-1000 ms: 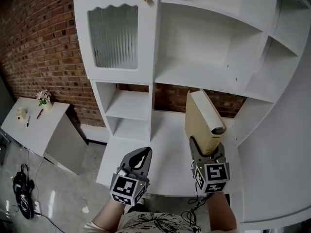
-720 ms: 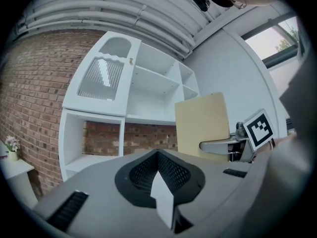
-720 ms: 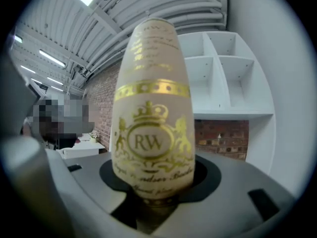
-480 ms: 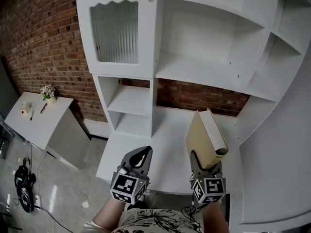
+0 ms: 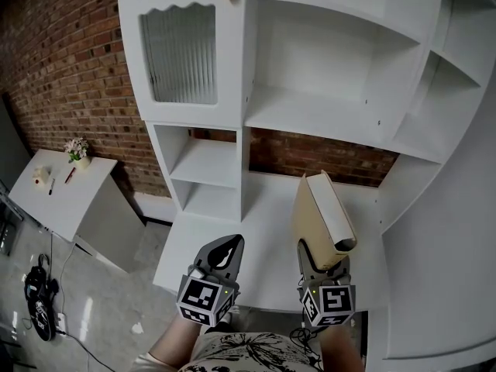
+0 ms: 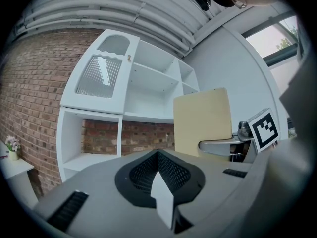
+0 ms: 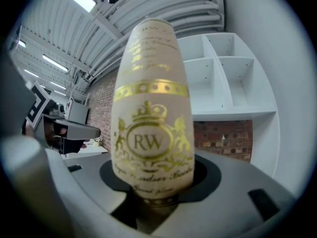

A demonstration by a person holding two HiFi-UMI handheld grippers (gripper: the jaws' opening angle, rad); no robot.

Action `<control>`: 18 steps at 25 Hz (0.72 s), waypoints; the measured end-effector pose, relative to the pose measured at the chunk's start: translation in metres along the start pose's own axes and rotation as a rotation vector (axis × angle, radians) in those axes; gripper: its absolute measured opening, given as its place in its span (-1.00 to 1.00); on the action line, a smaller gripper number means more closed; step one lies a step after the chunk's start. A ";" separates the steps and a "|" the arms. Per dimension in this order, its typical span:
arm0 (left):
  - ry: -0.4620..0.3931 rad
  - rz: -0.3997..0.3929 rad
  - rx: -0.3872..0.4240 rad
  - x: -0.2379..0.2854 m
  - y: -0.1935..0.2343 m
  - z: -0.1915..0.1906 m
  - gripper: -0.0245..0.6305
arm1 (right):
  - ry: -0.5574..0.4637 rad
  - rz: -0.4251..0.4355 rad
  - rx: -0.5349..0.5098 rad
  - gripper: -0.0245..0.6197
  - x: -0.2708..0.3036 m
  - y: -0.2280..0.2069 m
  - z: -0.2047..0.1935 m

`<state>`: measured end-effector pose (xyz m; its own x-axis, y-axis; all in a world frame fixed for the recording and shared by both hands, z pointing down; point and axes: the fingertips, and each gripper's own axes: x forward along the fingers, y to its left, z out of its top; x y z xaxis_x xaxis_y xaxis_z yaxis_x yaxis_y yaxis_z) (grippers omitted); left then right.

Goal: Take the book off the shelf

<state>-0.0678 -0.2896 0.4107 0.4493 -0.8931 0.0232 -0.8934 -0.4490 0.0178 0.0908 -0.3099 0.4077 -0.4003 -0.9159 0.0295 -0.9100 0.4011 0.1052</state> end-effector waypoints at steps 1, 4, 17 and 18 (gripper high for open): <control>0.004 0.000 -0.001 0.000 0.000 -0.001 -0.89 | -0.004 0.001 0.001 -0.23 0.000 0.000 0.001; 0.008 0.000 -0.001 0.003 0.002 -0.002 -0.89 | -0.013 0.002 0.007 -0.23 0.001 0.002 0.004; 0.000 -0.011 0.002 0.012 0.003 0.000 -0.89 | 0.010 -0.001 0.028 -0.23 0.005 0.000 -0.003; 0.002 -0.012 0.001 0.013 0.004 0.000 -0.89 | 0.012 -0.001 0.030 -0.23 0.005 0.000 -0.004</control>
<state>-0.0654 -0.3027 0.4107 0.4604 -0.8874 0.0254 -0.8877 -0.4601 0.0167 0.0889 -0.3149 0.4118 -0.3986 -0.9162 0.0418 -0.9131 0.4007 0.0757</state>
